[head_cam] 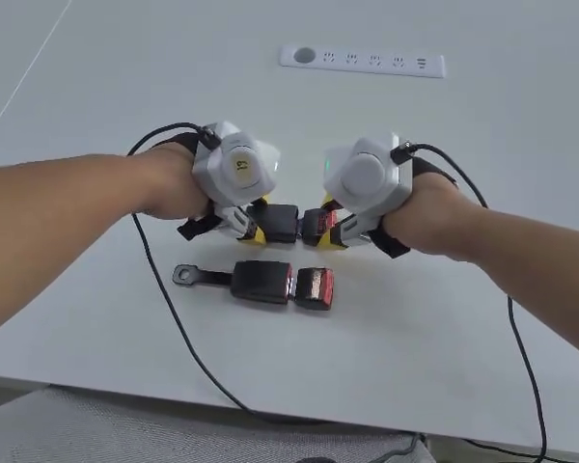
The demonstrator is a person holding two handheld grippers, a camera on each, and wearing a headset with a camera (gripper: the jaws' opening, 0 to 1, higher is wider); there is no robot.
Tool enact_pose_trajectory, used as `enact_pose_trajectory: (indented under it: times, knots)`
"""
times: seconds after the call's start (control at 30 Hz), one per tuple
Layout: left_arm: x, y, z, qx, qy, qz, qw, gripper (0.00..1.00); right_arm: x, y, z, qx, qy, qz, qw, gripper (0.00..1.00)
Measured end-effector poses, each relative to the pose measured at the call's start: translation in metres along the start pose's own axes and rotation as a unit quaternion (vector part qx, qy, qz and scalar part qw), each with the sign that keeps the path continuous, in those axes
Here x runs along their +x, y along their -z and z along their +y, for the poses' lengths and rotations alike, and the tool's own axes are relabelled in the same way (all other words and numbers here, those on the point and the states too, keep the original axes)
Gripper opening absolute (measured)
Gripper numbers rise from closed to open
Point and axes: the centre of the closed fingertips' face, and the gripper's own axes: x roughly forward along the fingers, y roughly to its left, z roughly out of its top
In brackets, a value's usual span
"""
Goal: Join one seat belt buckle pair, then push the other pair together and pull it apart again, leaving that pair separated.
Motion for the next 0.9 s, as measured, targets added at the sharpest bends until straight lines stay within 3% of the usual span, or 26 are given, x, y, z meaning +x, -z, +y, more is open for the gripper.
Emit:
enact_pose_trajectory:
  times: [0.27, 0.47, 0.67, 0.9]
  knots:
    - [0.004, 0.006, 0.004, -0.008, -0.001, 0.001, 1.0000, 0.32, 0.000, 0.000, -0.002, 0.001, 0.000, -0.001, 1.0000, 0.29]
    - [0.004, 0.004, 0.002, -0.002, -0.003, 0.004, 1.0000, 0.32, -0.005, 0.003, 0.001, -0.002, 0.003, 0.008, 1.0000, 0.29]
    - [0.003, 0.007, 0.001, 0.001, -0.005, -0.003, 1.0000, 0.32, -0.006, 0.012, 0.000, 0.001, 0.003, 0.008, 1.0000, 0.29]
    - [-0.002, 0.002, -0.003, 0.002, -0.007, -0.013, 0.9999, 0.32, -0.013, 0.017, 0.003, 0.002, 0.003, -0.004, 1.0000, 0.30]
